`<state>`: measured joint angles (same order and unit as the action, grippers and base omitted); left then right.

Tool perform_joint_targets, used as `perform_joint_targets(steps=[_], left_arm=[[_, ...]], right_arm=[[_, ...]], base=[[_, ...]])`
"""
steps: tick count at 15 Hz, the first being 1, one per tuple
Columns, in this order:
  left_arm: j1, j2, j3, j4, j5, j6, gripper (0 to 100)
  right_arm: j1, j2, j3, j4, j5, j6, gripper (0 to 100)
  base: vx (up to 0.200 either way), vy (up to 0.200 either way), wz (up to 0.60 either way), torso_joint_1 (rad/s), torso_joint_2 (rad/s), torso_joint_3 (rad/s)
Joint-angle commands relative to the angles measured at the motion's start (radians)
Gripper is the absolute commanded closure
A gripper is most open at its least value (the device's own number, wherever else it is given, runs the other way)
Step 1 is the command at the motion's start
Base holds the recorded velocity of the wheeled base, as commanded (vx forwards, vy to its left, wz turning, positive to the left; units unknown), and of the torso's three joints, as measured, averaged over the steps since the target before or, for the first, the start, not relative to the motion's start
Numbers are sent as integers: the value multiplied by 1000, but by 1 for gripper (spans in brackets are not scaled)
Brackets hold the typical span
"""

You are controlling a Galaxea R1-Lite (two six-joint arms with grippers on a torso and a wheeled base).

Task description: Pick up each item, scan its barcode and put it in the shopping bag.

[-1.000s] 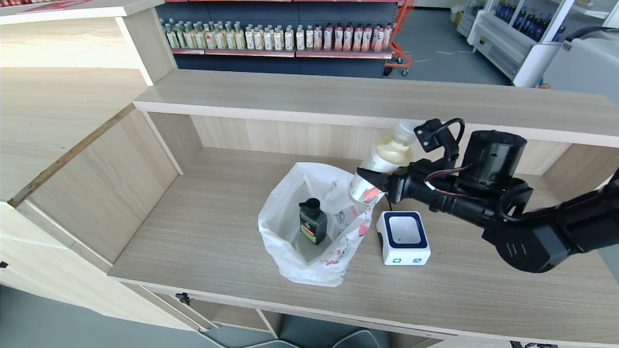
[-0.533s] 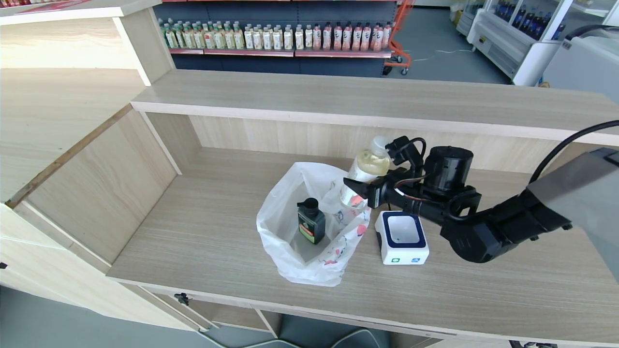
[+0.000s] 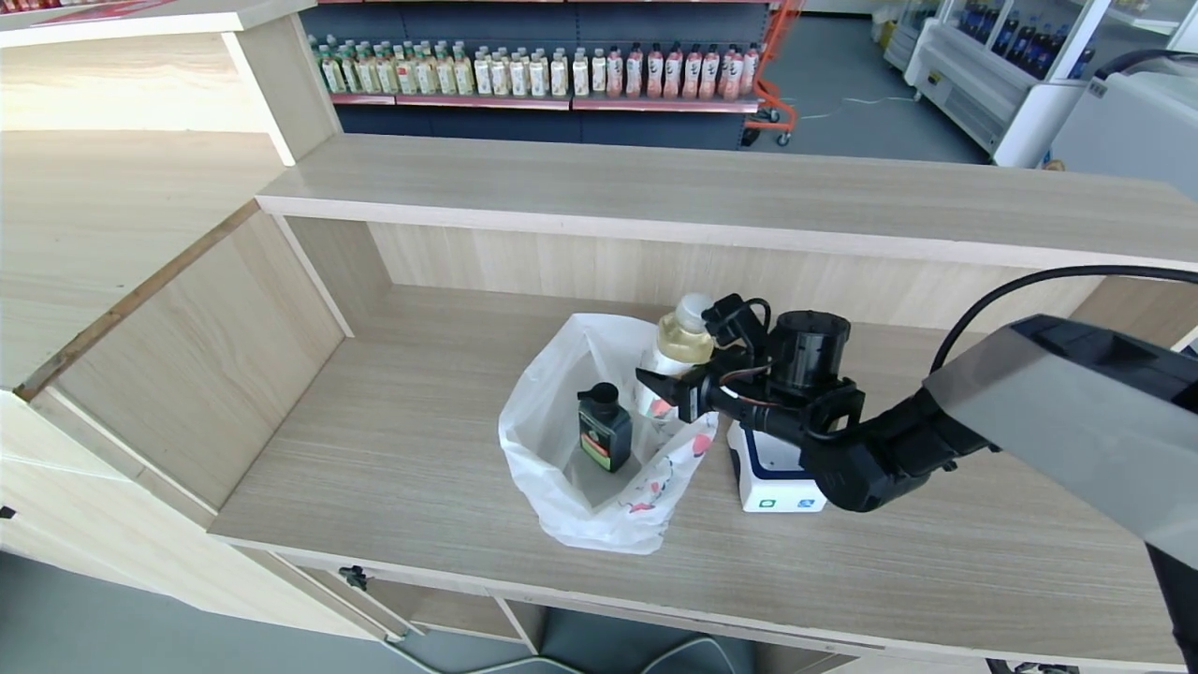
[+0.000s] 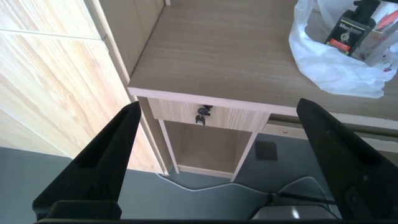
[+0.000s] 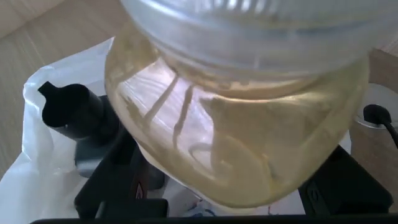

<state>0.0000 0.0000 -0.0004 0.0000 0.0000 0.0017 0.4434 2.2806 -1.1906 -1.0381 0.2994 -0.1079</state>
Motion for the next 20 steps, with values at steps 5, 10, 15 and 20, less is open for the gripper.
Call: perform_joint_targets(steps=[5, 10, 15, 20], left_arm=[[0, 2, -1, 0, 0, 0, 0], [0, 2, 0, 0, 0, 0, 0], [0, 2, 0, 0, 0, 0, 0], [0, 2, -1, 0, 0, 0, 0]], right_arm=[[9, 63, -10, -2, -2, -24, 100], [0, 108, -20, -48, 0, -78, 100], [0, 112, -20, -53, 3, -81, 0], [-2, 51, -44, -53, 41, -62, 0]], base=[[0, 0, 0, 0, 0, 0], [0, 0, 0, 0, 0, 0], [0, 0, 0, 0, 0, 0], [0, 0, 0, 0, 0, 0]])
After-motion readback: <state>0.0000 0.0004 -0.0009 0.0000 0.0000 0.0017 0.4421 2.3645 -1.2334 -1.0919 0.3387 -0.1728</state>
